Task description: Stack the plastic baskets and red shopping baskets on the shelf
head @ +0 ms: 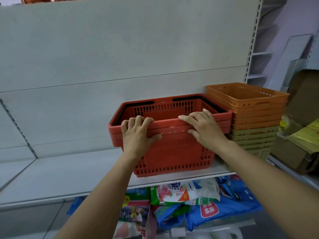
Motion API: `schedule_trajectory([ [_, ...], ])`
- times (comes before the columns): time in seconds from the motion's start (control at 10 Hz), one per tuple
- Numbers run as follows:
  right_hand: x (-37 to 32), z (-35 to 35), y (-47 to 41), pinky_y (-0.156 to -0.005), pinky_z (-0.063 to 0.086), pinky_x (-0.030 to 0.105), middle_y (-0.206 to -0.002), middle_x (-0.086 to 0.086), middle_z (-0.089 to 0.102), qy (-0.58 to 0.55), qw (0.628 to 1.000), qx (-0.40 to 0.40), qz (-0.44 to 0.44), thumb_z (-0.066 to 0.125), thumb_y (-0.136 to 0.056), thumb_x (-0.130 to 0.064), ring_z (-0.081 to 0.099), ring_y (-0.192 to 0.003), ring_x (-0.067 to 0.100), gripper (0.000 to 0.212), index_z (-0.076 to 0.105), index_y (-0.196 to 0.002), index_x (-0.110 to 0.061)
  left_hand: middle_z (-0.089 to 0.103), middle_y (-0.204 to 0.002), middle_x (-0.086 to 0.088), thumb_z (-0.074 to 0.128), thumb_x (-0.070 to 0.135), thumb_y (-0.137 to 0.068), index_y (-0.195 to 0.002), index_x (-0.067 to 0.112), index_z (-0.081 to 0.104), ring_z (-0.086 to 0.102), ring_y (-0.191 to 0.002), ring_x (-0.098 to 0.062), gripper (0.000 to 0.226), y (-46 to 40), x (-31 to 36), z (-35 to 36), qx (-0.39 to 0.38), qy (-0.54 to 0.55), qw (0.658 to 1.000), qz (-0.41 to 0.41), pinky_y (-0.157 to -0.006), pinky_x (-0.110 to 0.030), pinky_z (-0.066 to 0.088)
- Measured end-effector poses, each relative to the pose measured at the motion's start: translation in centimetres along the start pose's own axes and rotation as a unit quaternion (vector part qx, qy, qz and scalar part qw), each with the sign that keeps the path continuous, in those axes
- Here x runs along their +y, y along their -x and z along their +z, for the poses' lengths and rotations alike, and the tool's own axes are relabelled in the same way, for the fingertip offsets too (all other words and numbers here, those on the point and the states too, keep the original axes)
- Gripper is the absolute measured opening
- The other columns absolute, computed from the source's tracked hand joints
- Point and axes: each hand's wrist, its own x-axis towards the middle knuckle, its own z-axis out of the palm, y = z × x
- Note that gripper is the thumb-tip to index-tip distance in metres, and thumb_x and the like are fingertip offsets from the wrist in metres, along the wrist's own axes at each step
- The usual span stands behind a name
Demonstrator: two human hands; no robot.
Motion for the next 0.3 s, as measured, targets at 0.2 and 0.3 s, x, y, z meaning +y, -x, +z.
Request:
schedule_trajectory([
  [0.2,-2.3,-3.3,1.5,-0.119,0.005,0.044,-0.157,0.008,0.025,-0.008,0.995,-0.089,0.054,0.057,-0.09,-0.029,0.016,-0.146,0.023,0.069,0.022,-0.149,-0.033,0.034,-0.153,-0.004,0.062,0.043,-0.083,-0.149,0.029,0.029,0.02,-0.146,-0.026,0.075,2.7,1.1,-2.2,-0.034,0.03,0.999,-0.026,-0.12,-0.048,0.003],
  [0.3,-3.3,-4.8,2.8,-0.119,0.007,0.043,-0.159,0.003,0.021,-0.054,0.99,-0.098,0.089,0.054,-0.091,-0.037,0.015,-0.146,0.02,0.063,0.027,-0.148,-0.034,0.026,-0.158,-0.005,0.066,0.035,-0.084,-0.15,0.028,0.03,0.017,-0.148,-0.025,0.075,6.3,1.6,-2.7,-0.026,0.142,0.987,-0.069,-0.119,-0.044,0.015],
])
